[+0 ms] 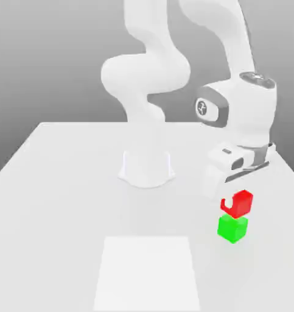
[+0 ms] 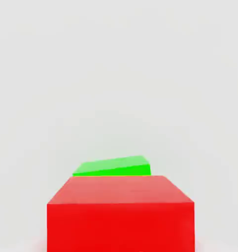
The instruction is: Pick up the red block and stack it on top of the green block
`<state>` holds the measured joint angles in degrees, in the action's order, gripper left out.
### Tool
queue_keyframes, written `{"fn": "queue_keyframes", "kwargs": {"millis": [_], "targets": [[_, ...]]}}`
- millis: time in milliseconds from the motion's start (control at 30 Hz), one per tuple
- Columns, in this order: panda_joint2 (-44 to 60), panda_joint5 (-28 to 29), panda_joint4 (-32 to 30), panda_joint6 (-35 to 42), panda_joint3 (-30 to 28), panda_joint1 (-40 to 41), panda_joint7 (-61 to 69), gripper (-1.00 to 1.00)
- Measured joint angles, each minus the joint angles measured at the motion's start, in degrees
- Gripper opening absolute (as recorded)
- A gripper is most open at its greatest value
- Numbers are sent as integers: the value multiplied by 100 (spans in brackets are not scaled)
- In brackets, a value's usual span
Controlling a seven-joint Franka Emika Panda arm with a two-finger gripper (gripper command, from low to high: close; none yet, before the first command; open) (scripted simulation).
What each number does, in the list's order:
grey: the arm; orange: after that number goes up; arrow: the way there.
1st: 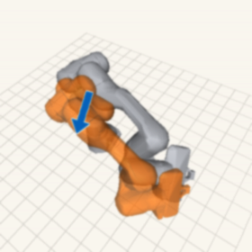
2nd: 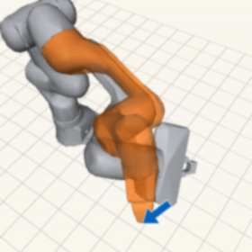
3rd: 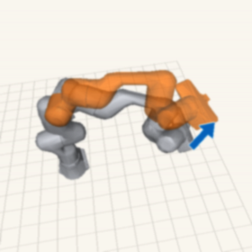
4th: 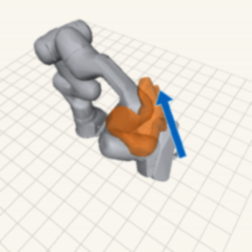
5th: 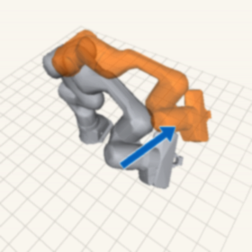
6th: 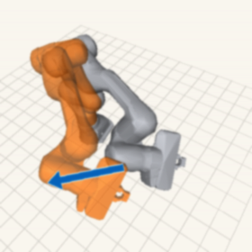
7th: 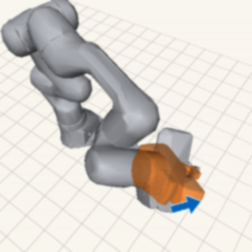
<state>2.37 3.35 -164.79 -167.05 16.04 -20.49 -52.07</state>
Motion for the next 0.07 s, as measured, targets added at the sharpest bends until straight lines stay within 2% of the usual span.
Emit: {"fn": "queue_keyframes", "kwargs": {"millis": [67], "targets": [[0,0,0,0,0,0,0,100]]}}
